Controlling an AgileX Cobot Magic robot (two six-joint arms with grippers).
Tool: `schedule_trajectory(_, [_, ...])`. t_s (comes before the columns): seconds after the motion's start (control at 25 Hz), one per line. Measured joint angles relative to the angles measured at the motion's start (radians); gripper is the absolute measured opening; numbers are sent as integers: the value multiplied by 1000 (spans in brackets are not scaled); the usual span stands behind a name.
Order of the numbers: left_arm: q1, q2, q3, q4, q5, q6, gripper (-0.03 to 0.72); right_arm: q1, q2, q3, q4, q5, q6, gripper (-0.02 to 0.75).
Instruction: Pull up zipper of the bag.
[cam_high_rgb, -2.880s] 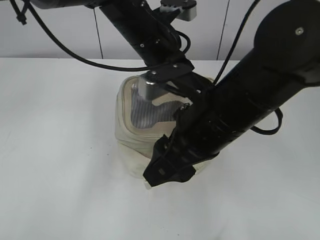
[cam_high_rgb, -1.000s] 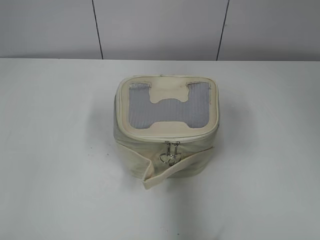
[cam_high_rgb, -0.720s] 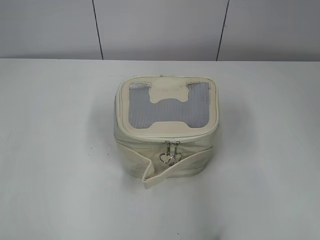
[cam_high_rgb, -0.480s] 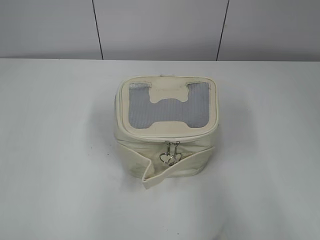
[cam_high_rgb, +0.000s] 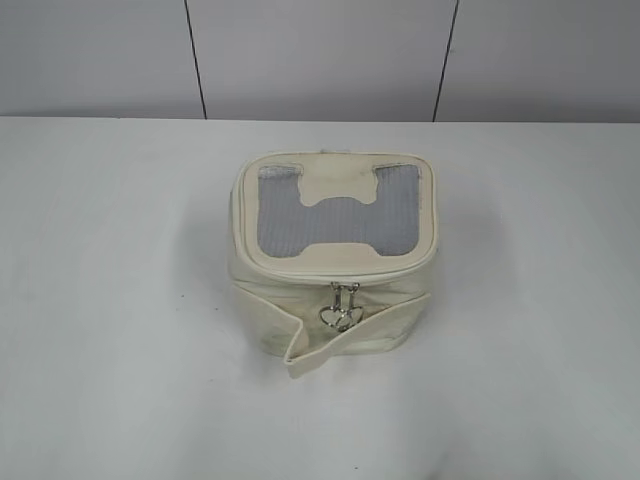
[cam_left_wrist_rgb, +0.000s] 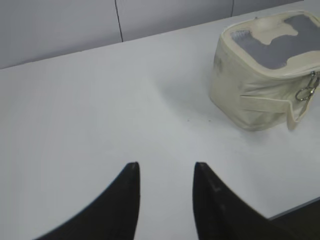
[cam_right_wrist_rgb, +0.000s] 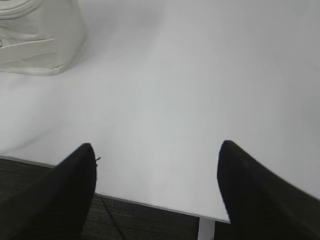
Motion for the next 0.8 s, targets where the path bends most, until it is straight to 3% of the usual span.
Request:
schedule_trajectory(0.24, [0, 0, 18, -18, -25, 0, 281, 0, 0, 35, 11, -94, -12, 589])
schedule_trajectory(0.8, [0, 0, 18, -21, -26, 1, 281, 0, 0, 36, 11, -103, -16, 589])
